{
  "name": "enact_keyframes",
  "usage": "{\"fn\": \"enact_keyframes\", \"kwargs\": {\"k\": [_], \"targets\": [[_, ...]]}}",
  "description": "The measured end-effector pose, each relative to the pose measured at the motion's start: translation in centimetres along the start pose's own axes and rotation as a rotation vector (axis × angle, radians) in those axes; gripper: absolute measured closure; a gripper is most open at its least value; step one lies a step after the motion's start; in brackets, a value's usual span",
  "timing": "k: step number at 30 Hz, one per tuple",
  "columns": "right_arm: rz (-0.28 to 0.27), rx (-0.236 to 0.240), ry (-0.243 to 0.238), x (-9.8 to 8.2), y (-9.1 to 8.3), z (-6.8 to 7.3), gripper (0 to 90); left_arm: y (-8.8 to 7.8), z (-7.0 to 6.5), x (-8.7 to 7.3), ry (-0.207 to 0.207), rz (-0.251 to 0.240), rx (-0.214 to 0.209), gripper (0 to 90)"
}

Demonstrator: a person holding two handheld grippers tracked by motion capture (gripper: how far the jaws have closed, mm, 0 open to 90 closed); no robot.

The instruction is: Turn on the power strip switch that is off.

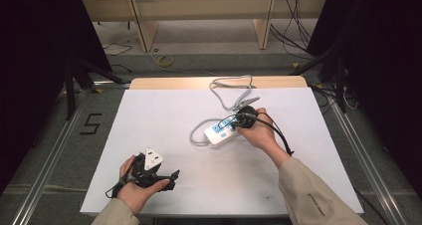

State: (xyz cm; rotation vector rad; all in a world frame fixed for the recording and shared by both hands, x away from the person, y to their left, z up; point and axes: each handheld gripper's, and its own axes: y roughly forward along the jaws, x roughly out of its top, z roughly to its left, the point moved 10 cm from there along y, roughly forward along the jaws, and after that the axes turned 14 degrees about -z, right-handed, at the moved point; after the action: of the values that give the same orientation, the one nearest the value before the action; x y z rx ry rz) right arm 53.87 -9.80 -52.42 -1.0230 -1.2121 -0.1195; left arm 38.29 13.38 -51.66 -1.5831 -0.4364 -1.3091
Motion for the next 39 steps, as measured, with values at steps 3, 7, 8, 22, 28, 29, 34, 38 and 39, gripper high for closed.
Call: {"fn": "enact_keyframes", "kwargs": {"k": [3, 7, 8, 22, 28, 29, 34, 38, 39], "targets": [[0.003, 0.003, -0.002, 0.02, 0.03, 0.05, 90.0, 0.0, 0.0, 0.02, 0.001, 0.0, 0.0, 9.4], [0.009, 0.005, -0.005, 0.03, 0.16, 0.11, 90.0, 0.01, -0.01, 0.01, 0.0, 0.0, 0.0, 9.4], [0.01, 0.004, -0.003, 0.03, 0.19, 0.14, 90.0, 0.0, 0.0, 0.01, 0.0, 0.0, 0.0, 9.4], [0.035, -0.003, -0.017, -0.03, 0.28, 0.06, 90.0, 0.0, -0.01, 0.01, 0.001, 0.001, -0.002, 9.5], [0.046, -0.004, -0.014, -0.08, 0.28, 0.11, 90.0, 0.0, -0.01, 0.04, 0.001, -0.001, -0.001, 9.5], [0.046, -0.003, -0.012, -0.09, 0.29, 0.11, 90.0, -0.01, -0.02, 0.05, 0.001, -0.002, -0.001, 9.5], [0.059, -0.002, -0.016, -0.14, 0.26, 0.17, 90.0, -0.01, -0.03, 0.06, 0.002, -0.002, -0.001, 9.6], [0.067, -0.012, -0.027, -0.1, 0.33, 0.26, 90.0, -0.01, -0.05, 0.07, 0.003, -0.002, -0.001, 9.6], [0.067, -0.012, -0.027, -0.1, 0.33, 0.26, 90.0, -0.01, -0.06, 0.08, 0.003, -0.002, -0.002, 9.6]]}}
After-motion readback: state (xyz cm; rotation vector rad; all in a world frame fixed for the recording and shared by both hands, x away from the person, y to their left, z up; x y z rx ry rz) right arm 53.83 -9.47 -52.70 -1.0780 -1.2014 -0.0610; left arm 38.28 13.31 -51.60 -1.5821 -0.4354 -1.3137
